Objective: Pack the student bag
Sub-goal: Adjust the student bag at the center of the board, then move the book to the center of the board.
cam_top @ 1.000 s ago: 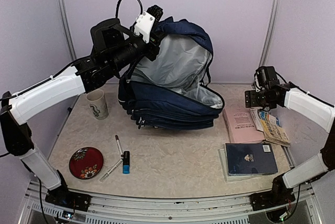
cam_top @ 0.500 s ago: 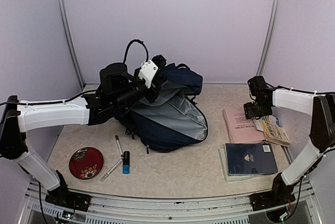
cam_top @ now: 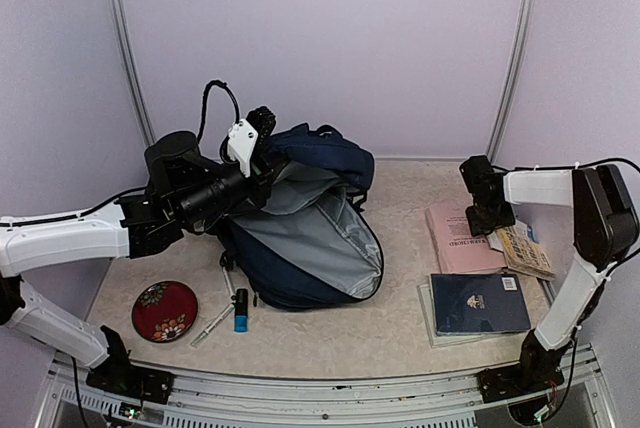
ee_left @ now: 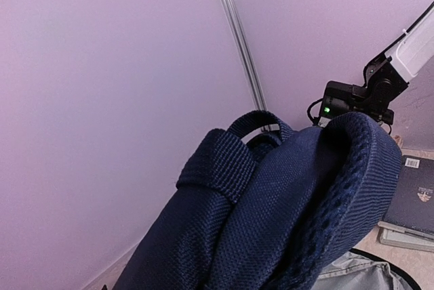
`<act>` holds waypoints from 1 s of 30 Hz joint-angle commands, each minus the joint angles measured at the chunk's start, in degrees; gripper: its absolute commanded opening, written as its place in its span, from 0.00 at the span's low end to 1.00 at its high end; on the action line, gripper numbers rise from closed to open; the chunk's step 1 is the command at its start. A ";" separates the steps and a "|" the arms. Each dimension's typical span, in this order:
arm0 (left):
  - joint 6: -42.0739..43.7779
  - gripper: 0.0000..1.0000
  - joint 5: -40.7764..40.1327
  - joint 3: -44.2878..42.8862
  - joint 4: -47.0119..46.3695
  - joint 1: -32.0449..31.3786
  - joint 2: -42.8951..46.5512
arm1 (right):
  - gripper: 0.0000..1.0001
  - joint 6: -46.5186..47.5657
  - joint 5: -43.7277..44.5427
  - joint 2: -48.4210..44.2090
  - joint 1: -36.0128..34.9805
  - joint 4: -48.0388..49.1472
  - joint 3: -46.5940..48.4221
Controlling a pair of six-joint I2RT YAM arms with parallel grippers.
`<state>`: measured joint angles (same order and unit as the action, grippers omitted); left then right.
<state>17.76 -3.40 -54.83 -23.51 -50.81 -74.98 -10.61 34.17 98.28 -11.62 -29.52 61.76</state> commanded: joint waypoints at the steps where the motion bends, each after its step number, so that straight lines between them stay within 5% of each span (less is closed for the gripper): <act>1: -3.25 0.00 0.71 0.86 -5.67 0.44 2.95 | 0.67 -0.96 7.25 4.94 -1.97 -4.50 2.38; 15: -3.14 0.00 2.99 2.52 -5.49 0.62 4.79 | 0.65 0.70 11.55 9.72 -2.99 -7.55 6.57; 20: -3.16 0.00 2.96 2.78 -5.12 0.71 4.60 | 0.65 2.22 8.20 8.14 -8.40 -9.44 8.77; 30: -3.09 0.00 3.35 2.85 -3.96 0.64 5.46 | 0.78 -2.81 -19.87 -1.13 -14.13 -8.24 5.56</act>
<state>16.47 -0.43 -51.66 -23.64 -50.43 -72.38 -9.82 27.90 102.13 -26.96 -38.48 70.43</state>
